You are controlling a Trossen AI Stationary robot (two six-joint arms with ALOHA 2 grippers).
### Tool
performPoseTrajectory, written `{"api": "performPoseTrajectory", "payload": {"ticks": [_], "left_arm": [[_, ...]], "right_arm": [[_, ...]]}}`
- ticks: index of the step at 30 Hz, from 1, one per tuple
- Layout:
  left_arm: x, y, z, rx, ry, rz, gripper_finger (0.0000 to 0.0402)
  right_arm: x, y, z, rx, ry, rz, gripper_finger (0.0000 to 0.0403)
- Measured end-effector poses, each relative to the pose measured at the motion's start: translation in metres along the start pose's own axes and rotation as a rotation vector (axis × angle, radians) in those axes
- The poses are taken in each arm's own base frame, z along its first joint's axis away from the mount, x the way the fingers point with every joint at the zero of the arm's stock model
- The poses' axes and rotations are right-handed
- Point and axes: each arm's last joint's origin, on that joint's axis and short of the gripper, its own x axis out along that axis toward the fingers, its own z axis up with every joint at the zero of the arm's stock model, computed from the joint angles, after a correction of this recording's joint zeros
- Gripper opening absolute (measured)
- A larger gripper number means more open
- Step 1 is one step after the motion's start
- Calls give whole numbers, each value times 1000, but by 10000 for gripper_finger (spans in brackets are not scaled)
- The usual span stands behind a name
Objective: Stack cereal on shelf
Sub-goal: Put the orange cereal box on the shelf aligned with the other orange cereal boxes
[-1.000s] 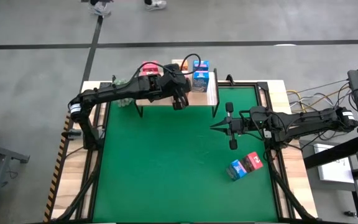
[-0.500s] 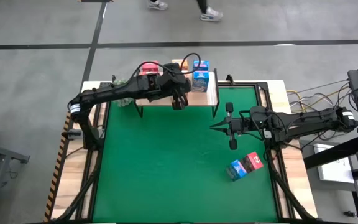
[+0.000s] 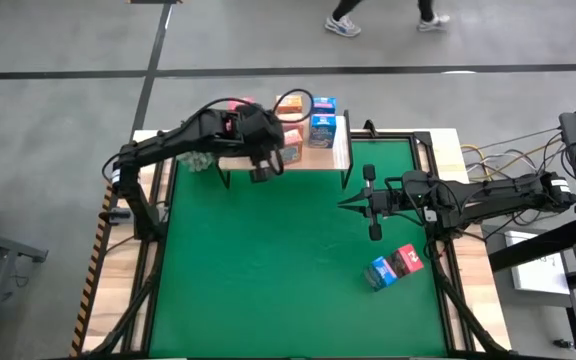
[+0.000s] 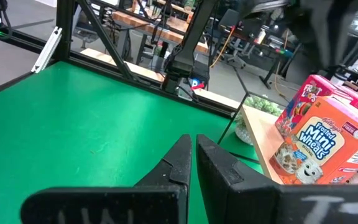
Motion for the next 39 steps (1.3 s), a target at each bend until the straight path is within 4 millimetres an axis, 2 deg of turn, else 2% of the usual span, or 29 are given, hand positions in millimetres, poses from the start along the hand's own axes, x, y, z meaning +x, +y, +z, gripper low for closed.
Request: {"api": "performPoseTrajectory", "payload": {"ticks": [4,9,13,17,27,39], "left_arm": [[5,-5,-12,-2,107,-21,39],[28,-16,-15,25,129,-21,39],[48,-21,-16,66,129,73,39],[59,-21,-18,83,139,122,39],[60,-13,-4,54,18,168,39],[57,-9,-5,37,33,239,39]], "right_arm": [[0,0,0,1,0,0,13],[0,0,0,-2,0,0,13],[0,0,0,-3,0,0,13],[0,0,0,-3,0,0,13],[0,0,0,-4,-1,0,13],[0,0,0,-4,-1,0,13]]}}
